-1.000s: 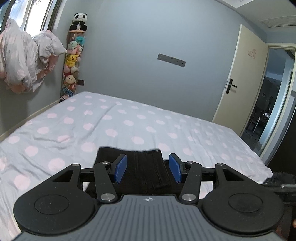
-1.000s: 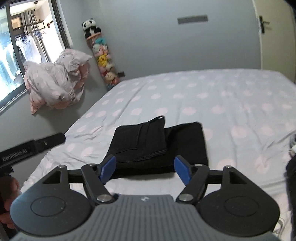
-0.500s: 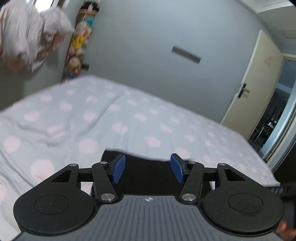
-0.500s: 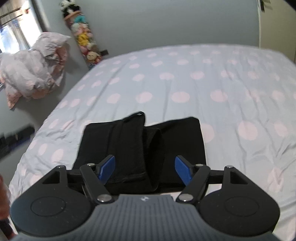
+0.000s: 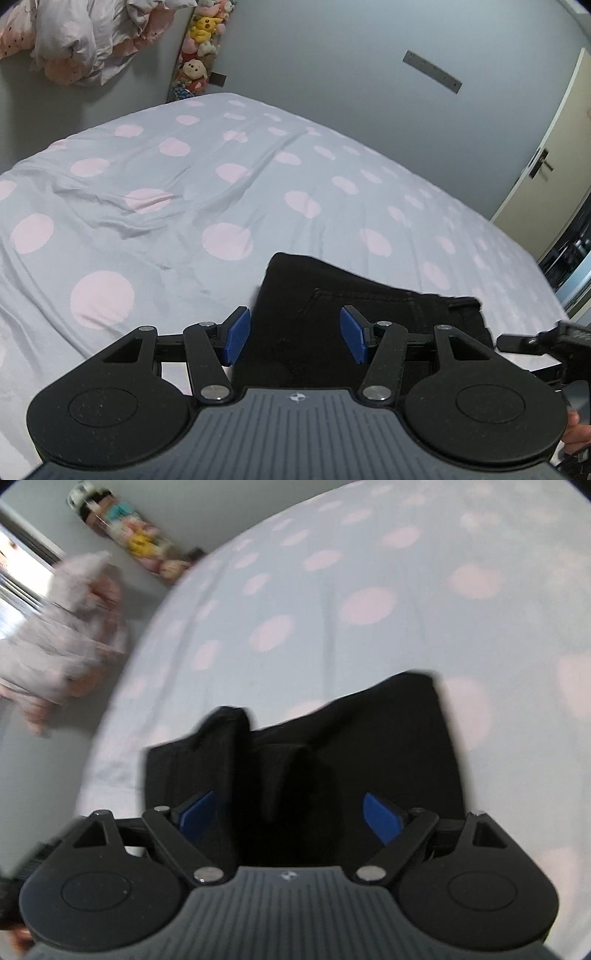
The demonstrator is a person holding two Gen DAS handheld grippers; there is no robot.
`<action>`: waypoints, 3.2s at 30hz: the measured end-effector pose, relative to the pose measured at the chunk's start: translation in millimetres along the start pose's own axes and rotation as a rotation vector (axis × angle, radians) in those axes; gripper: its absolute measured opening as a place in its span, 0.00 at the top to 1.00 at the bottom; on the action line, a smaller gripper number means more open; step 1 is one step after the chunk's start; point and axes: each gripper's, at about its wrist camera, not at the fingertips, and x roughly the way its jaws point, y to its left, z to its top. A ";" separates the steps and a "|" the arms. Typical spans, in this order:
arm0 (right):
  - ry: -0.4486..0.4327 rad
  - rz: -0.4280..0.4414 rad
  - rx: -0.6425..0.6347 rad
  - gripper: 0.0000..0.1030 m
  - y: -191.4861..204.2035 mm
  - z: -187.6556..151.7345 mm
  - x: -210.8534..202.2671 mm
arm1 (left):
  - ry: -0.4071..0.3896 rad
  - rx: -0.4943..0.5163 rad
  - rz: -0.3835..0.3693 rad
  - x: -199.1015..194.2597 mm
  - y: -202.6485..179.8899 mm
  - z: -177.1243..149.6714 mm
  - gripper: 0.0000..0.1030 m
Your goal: Fold clothes
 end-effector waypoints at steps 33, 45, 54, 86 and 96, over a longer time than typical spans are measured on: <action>-0.092 -0.060 -0.284 0.81 219.5 15.0 -17.3 | -0.088 -0.168 0.032 -30.0 65.1 14.8 0.38; -0.274 -0.126 -0.310 0.83 256.8 28.1 -81.4 | -0.073 -0.150 -0.056 -30.3 68.6 12.3 0.40; -0.308 -0.246 -0.038 0.83 91.0 23.2 -98.5 | -0.021 0.095 -0.227 -12.8 1.2 -7.1 0.60; -0.449 -0.381 -0.147 0.65 -6.2 -73.8 -78.5 | 0.066 0.572 -0.060 -33.1 -65.5 -76.8 0.44; -0.383 -0.477 -0.208 0.68 -7.5 -97.0 -34.0 | 0.162 0.705 0.077 -1.8 -83.0 -118.4 0.64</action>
